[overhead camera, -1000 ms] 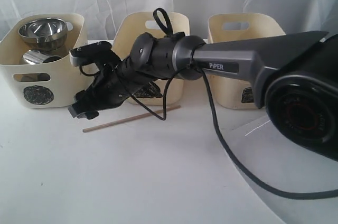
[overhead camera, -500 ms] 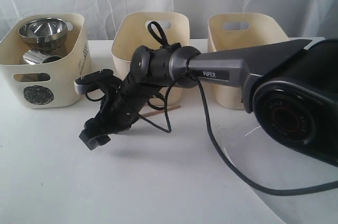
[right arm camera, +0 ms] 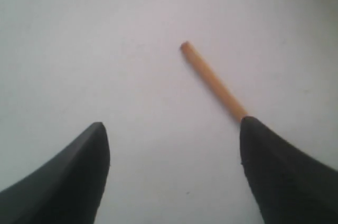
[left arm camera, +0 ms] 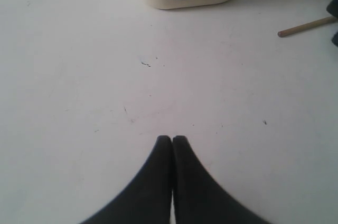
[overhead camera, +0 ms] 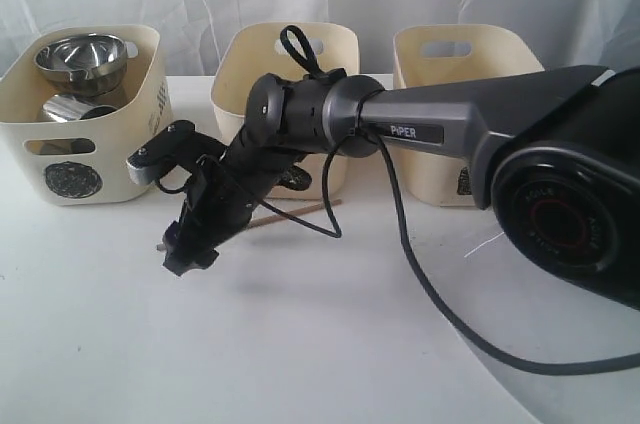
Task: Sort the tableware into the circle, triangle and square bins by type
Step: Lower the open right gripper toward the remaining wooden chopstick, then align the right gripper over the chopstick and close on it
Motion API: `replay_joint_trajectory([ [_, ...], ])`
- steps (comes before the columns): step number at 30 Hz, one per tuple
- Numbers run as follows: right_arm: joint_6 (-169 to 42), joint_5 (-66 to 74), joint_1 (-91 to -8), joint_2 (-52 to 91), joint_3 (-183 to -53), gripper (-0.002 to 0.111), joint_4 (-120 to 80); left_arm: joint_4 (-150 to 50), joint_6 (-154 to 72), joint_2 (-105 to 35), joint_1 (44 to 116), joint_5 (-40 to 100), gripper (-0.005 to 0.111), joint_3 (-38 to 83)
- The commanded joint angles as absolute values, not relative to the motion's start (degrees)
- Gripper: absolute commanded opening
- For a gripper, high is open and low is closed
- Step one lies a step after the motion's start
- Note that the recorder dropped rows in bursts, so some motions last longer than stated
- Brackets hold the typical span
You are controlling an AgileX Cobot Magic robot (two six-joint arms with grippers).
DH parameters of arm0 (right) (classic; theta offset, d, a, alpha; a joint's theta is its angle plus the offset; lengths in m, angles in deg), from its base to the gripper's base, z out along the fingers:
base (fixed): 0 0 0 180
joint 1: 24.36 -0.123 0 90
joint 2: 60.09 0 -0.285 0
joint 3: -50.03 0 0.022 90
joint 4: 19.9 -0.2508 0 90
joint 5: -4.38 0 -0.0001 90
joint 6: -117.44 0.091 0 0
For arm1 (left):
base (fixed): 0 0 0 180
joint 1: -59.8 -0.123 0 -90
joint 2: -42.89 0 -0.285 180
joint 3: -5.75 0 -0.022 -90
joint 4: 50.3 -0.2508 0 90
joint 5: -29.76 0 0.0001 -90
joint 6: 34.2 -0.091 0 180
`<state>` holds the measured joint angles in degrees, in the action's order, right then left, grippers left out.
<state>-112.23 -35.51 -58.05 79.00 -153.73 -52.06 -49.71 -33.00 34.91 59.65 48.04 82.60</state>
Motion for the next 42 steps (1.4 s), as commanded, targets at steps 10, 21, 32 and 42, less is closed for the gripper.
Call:
replay_joint_trajectory([
  [10,-90.45,-21.33,-57.57,80.28,-153.64,0.066,-51.76,-49.49,-32.95,35.11,59.96,48.67,0.0,82.97],
  [21,-93.87,-43.25,-57.57,82.24,-153.64,0.066,-48.17,-49.49,-32.95,35.11,59.96,48.67,0.0,82.97],
  [32,-94.14,-54.31,-57.57,78.21,-155.0,0.066,-48.41,-49.49,-32.95,35.11,59.96,48.67,0.0,82.97],
  [42,-56.3,-65.59,-57.57,70.06,-158.34,0.066,-29.91,-49.49,-32.95,35.11,59.96,48.67,0.0,82.97],
])
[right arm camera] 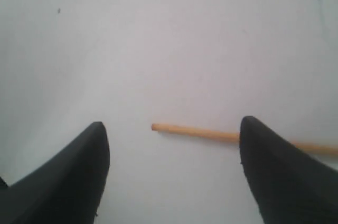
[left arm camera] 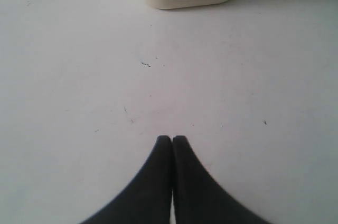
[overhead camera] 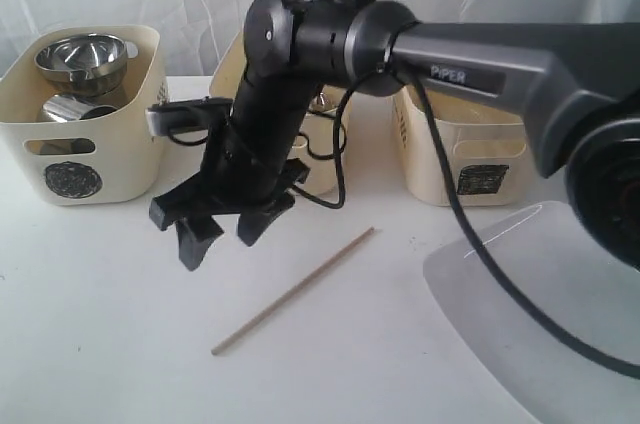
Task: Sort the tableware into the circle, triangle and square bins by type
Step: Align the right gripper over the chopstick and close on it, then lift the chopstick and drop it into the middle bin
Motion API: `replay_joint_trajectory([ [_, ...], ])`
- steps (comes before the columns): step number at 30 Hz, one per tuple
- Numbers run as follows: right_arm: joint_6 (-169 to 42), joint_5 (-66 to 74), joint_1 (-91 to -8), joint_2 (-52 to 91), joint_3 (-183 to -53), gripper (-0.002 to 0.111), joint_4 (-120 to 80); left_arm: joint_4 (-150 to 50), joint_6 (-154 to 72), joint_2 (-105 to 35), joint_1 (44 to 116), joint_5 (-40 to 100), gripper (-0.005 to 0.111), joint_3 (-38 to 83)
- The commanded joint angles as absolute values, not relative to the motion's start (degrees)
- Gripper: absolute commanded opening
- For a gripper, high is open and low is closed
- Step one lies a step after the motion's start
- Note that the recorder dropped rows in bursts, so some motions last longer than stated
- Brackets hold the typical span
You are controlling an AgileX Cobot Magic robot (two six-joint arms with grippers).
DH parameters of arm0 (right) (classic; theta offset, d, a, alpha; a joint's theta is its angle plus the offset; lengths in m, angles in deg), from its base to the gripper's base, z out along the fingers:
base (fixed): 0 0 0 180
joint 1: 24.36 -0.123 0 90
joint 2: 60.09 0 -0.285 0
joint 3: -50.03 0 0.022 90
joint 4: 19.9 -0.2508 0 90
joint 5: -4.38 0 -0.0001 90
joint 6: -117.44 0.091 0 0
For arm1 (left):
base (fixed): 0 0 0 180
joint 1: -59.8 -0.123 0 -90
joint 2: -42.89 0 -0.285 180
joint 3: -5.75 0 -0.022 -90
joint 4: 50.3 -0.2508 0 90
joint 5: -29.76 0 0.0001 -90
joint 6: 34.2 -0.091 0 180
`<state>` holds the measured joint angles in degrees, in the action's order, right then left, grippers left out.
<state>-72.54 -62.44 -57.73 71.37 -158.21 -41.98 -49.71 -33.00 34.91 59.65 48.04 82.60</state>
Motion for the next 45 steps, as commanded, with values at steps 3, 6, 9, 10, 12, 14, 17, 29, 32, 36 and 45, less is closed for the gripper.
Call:
replay_joint_trajectory([
  [3,-44.48,-65.59,-57.57,70.3,-157.23,0.066,-23.99,-49.49,-32.95,35.11,59.96,48.67,0.0,82.97],
  [6,-40.01,-65.59,-57.57,71.19,-155.98,0.066,-26.37,-49.49,-32.95,35.11,59.96,48.67,0.0,82.97],
  [9,-36.47,-65.59,-57.57,72.73,-155.91,0.066,-27.4,-49.49,-32.95,35.11,59.96,48.67,0.0,82.97],
  [10,-35.51,-65.59,-57.57,73.29,-155.91,0.066,-27.29,-49.49,-32.95,35.11,59.96,48.67,0.0,82.97],
  [12,-34.1,-65.59,-57.47,74.64,-155.91,0.066,-27.29,-49.49,-32.95,35.11,59.96,48.67,0.0,82.97],
  [14,-33.47,-65.59,-57.35,76.03,-155.91,0.066,-27.16,-49.49,-32.95,35.11,59.96,48.67,0.0,82.97],
  [17,-33.28,-65.59,-57.09,77.37,-155.77,0.066,-27.85,-49.49,-32.95,35.11,59.96,48.67,0.0,82.97],
  [29,-31.2,-65.59,-56.88,81.91,-155.38,0.061,-28.22,-49.49,-32.95,35.11,59.96,48.67,0.0,82.97],
  [32,-31.2,-65.59,-56.88,82.5,-155.38,0.044,-29.21,-49.49,-32.95,35.11,59.96,48.67,0.0,82.97],
  [36,-31.2,-65.59,-56.88,82.5,-155.38,0.017,-29.33,-49.49,-32.95,35.11,59.96,48.67,0.0,82.97],
  [45,-37.07,-65.59,-57.67,78.64,-155.38,0.0,-32.55,-49.49,-32.95,35.11,59.96,48.67,0.0,82.97],
])
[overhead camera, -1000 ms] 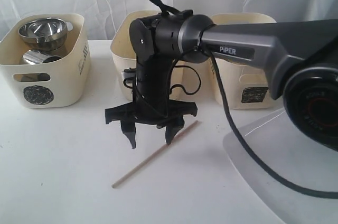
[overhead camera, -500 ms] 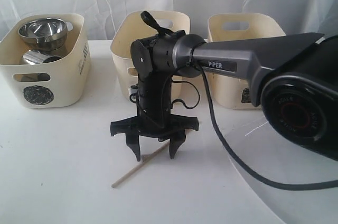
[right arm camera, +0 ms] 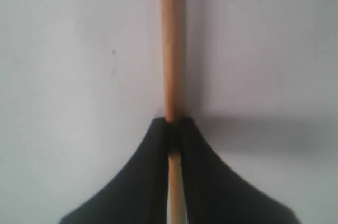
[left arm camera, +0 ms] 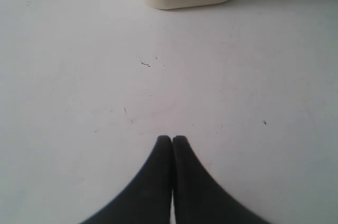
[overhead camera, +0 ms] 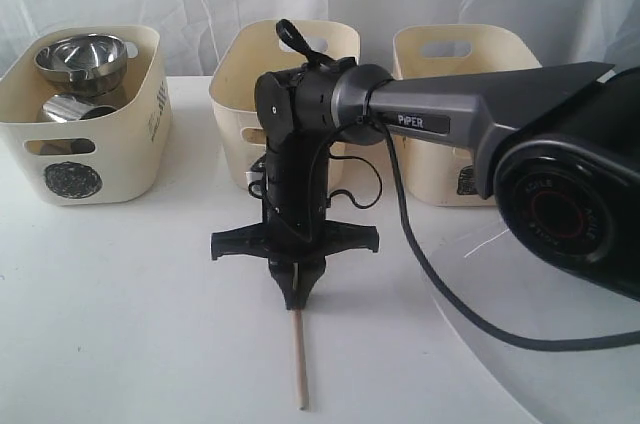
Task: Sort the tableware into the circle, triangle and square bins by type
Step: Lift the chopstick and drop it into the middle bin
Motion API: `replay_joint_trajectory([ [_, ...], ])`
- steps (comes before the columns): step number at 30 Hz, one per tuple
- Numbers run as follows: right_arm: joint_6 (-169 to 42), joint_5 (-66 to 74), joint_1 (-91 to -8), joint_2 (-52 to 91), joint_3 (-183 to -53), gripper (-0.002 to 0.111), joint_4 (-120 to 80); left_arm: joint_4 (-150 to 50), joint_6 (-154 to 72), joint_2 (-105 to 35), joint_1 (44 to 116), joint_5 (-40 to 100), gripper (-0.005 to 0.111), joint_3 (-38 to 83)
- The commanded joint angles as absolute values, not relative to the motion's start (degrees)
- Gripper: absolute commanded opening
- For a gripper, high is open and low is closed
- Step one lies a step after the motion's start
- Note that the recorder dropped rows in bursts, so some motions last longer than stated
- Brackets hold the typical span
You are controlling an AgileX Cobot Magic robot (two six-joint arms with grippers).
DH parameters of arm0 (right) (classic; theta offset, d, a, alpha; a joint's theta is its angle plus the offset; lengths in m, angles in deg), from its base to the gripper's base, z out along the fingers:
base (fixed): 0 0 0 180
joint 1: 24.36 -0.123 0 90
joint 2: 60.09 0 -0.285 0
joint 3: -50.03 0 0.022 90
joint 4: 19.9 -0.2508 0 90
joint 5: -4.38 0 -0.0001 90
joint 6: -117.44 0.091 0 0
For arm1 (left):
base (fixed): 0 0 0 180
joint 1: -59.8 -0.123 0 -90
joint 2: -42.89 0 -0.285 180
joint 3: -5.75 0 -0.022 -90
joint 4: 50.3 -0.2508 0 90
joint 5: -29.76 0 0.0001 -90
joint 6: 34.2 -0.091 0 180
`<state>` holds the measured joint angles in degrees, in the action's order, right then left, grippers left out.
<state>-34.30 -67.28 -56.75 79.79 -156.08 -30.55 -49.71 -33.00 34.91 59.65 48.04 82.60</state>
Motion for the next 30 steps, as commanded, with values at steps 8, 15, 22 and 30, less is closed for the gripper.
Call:
replay_joint_trajectory([
  [8,-46.07,-65.59,-59.2,72.54,-155.38,0.0,-38.07,-49.49,-32.95,35.11,59.96,48.67,0.0,82.97],
  [15,-47.38,-65.59,-59.2,67.41,-155.62,0.0,-37.02,-49.49,-32.95,35.11,59.96,48.67,0.0,82.97],
  [22,-50.35,-57.03,-59.2,59.94,-155.62,0.0,-34.82,-49.49,-32.95,35.11,59.96,48.67,0.0,82.97],
  [30,-54.52,-21.8,-59.09,58.33,-155.5,0.0,-16.69,-49.49,-32.95,35.11,59.96,48.67,0.0,82.97],
])
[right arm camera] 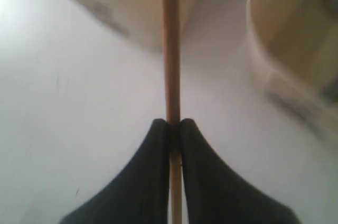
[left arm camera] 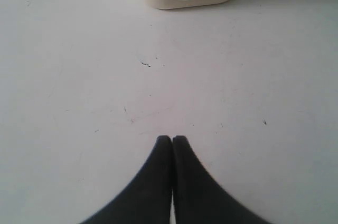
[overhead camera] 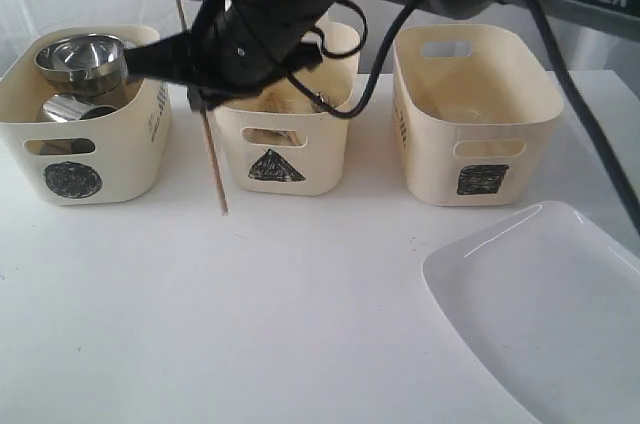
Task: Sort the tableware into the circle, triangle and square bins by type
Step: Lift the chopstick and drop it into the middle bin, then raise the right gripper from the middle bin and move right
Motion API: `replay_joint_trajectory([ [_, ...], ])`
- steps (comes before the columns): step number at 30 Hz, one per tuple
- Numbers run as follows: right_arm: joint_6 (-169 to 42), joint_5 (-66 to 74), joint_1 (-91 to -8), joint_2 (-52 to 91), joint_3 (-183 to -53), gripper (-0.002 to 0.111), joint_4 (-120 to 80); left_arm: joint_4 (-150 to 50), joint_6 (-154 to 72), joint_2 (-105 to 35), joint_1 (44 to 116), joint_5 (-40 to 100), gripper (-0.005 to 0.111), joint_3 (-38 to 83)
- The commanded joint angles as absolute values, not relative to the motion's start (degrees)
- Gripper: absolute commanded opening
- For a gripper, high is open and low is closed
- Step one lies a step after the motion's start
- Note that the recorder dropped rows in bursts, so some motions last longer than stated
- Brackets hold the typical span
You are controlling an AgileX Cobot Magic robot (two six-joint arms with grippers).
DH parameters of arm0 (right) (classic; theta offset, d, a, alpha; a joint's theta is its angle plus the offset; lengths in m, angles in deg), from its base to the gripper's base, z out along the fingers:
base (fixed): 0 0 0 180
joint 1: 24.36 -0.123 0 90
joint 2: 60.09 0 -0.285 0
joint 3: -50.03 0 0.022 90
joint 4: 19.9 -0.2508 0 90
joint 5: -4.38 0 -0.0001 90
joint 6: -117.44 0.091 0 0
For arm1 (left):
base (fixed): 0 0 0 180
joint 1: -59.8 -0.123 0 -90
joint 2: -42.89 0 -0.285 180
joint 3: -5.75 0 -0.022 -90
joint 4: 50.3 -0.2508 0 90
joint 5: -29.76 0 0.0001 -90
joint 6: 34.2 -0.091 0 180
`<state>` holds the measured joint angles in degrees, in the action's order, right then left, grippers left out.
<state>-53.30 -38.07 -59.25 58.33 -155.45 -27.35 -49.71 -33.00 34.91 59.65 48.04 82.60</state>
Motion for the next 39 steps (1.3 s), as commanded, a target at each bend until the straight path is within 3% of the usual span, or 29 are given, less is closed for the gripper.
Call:
replay_joint_trajectory([
  [1,-54.52,-18.16,-59.09,58.59,-155.5,0.0,-14.51,-49.49,-32.95,35.11,59.96,48.67,0.0,82.97],
  [5,-54.52,-9.31,-58.2,59.27,-155.5,0.0,-4.21,-49.49,-32.95,35.11,59.96,48.67,0.0,82.97],
  [9,-54.52,-10.6,-55.04,59.83,-155.5,0.0,4.94,-49.49,-32.95,35.11,59.96,48.67,0.0,82.97],
  [24,-55.03,-0.63,-46.89,73.3,-155.5,0.001,5.64,-49.49,-32.95,35.11,59.96,48.67,0.0,82.97],
  [28,-54.9,-0.63,-45.81,74.08,-155.5,0.012,5.51,-49.49,-32.95,35.11,59.96,48.67,0.0,82.97],
  [36,-54.78,-1.19,-45.3,74.19,-155.5,0.051,5.51,-49.49,-32.95,35.11,59.96,48.67,0.0,82.97],
  [39,-52.45,-2.7,-45.3,73.83,-155.5,0.054,5.51,-49.49,-32.95,35.11,59.96,48.67,0.0,82.97],
])
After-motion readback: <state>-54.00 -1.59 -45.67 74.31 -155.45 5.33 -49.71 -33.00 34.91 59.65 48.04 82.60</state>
